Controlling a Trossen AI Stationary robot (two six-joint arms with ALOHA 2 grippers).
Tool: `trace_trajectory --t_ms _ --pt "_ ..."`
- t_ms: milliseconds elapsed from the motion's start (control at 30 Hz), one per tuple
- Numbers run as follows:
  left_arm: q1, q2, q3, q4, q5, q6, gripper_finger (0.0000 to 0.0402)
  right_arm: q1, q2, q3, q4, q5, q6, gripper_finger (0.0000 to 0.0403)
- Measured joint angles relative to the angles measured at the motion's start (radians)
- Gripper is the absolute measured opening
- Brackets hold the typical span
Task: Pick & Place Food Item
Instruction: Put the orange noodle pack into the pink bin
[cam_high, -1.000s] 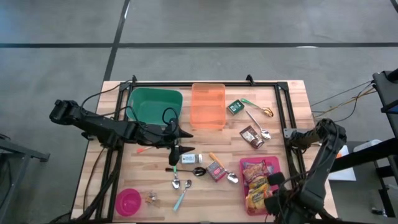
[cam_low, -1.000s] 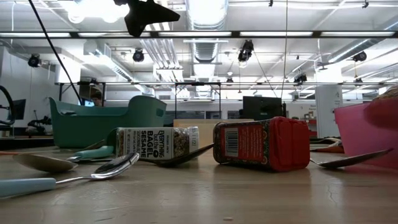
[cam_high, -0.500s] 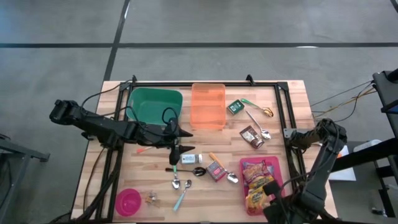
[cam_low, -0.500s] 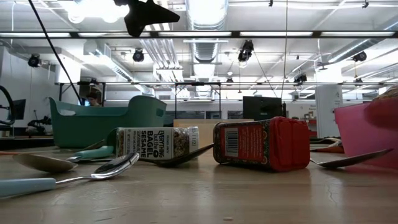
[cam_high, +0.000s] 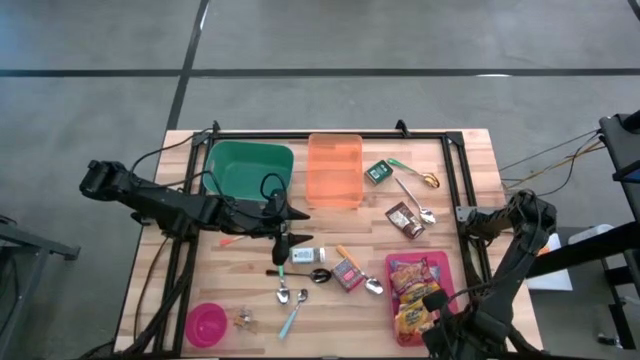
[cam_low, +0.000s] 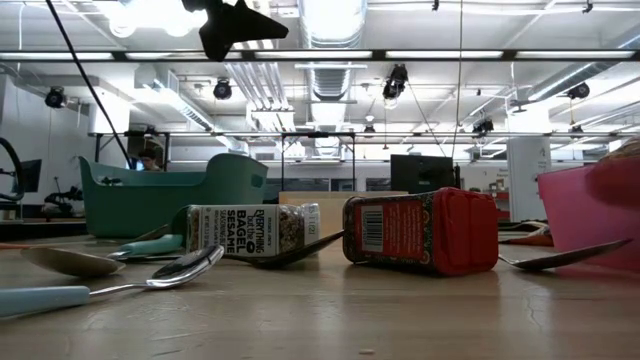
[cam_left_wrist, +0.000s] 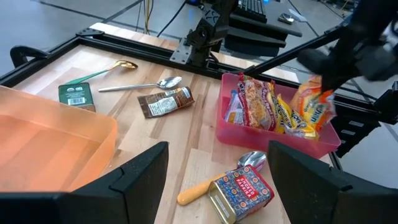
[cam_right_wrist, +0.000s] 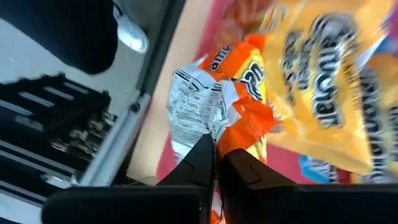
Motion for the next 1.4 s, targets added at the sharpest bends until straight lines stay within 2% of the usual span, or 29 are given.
trace_trajectory --t_ms 200,367,800,1400 --pt "0.000 0.000 0.000 0.000 0.000 0.000 0.0275 -0.001 -0.001 -0.093 0.029 -0.019 0.013 0.0008" --pt "0.000 0.000 0.000 0.001 0.000 0.000 0.0275 -0.001 -0.001 -0.118 0.040 -0.012 0.035 0.0008" --pt "0.000 0.000 0.000 0.001 0.000 0.011 0.0275 -0.037 0.000 -0.104 0.017 -0.009 0.410 0.0008" --pt "0.000 0.000 0.000 -0.008 0.000 0.019 0.0275 -0.036 0.001 -0.099 0.028 -0.009 0.572 0.0009"
